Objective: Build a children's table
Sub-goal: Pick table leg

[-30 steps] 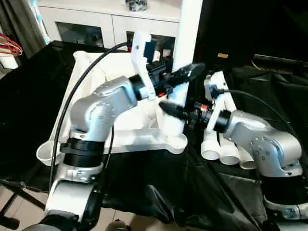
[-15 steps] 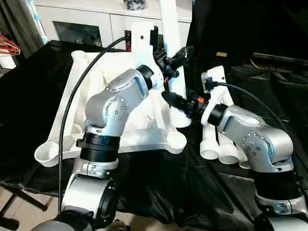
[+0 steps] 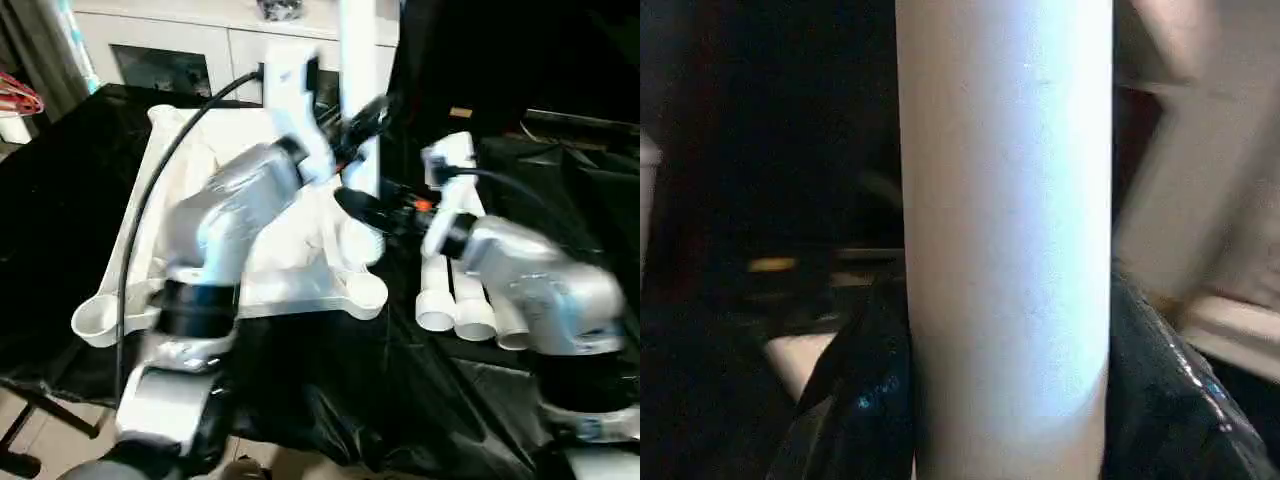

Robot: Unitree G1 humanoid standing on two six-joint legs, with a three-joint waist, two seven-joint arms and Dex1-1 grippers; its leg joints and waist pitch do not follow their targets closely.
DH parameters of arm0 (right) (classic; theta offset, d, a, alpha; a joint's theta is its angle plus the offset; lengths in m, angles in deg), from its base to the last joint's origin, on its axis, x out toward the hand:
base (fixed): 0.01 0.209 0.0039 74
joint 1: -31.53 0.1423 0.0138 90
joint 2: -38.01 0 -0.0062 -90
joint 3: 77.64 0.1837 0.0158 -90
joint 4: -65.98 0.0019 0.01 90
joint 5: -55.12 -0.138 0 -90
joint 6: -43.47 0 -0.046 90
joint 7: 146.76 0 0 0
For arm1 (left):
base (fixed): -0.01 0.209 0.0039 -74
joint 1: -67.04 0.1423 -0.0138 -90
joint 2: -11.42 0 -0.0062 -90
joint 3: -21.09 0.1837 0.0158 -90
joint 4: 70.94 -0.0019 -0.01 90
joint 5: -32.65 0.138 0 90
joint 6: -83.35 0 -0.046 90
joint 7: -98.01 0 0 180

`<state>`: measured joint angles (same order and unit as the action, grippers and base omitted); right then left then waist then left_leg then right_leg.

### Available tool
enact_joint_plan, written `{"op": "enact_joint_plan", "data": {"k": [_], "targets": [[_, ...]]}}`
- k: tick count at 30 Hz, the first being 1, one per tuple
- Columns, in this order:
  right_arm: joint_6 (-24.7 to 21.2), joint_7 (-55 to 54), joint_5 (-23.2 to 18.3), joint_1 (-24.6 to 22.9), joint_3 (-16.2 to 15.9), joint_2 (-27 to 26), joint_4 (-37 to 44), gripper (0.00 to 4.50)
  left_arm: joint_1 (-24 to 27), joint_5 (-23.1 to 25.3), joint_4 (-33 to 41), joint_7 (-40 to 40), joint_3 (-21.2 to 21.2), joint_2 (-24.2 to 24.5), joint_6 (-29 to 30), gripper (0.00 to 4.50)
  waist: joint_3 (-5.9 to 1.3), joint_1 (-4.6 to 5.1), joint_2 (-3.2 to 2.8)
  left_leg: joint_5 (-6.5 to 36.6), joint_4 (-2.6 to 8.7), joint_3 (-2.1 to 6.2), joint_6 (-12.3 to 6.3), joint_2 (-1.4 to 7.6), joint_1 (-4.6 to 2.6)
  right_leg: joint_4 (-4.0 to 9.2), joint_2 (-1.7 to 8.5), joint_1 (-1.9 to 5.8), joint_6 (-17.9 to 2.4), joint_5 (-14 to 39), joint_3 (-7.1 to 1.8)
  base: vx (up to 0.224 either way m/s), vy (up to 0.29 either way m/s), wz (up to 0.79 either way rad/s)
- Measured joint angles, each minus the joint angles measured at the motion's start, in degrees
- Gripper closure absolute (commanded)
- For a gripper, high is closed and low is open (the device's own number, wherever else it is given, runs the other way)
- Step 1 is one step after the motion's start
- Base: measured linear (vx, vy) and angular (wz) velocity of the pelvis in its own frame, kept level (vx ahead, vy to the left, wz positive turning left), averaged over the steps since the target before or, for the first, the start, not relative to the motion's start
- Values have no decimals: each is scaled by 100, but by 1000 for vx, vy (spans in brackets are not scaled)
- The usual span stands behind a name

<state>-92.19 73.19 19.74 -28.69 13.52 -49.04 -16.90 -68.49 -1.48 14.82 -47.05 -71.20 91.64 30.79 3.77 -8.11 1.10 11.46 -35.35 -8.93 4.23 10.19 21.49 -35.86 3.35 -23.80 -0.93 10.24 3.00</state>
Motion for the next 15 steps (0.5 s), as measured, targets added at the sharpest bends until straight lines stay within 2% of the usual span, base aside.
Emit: {"op": "enact_joint_plan", "data": {"k": [2, 6, 9, 11, 15], "targets": [[-13, 358, -118, -78, -17, 159, 76, 121, 2, -276, 72, 467, -12, 54, 112, 260, 2, -7, -3, 0, 0, 0, 0, -1, -1, 0, 1, 3, -1, 0, 0, 0, 0, 0], [-48, 1196, -363, -236, -252, 572, 313, 121, -1, -950, 143, 1473, -47, 353, 624, 261, 2, -6, -6, 0, 0, -1, 0, 1, -9, -3, 0, 6, -1, -1, 0, 0, 0, 0], [-79, 1485, -476, -326, -408, 638, 368, 121, -1, -1149, 226, 1862, -23, 449, 770, 261, 3, 0, -7, -1, 0, -2, 0, 1, -10, -4, 1, 8, -5, -3, 0, 0, 0, 0], [-130, 1606, -510, -328, -442, 658, 407, 150, -1, -1230, 251, 2021, 28, 476, 808, 262, 3, 0, -7, -1, 0, -2, 1, 1, -13, -4, 1, 8, -7, -4, 0, 0, 0, 0], [-191, 1775, -650, -329, -510, 657, 438, 177, -1, -1302, 342, 2208, 94, 540, 860, 262, 2, -2, -9, -2, 0, -2, 1, 1, -18, -8, 1, 11, -7, -4, 0, 0, 0, 0]]}}
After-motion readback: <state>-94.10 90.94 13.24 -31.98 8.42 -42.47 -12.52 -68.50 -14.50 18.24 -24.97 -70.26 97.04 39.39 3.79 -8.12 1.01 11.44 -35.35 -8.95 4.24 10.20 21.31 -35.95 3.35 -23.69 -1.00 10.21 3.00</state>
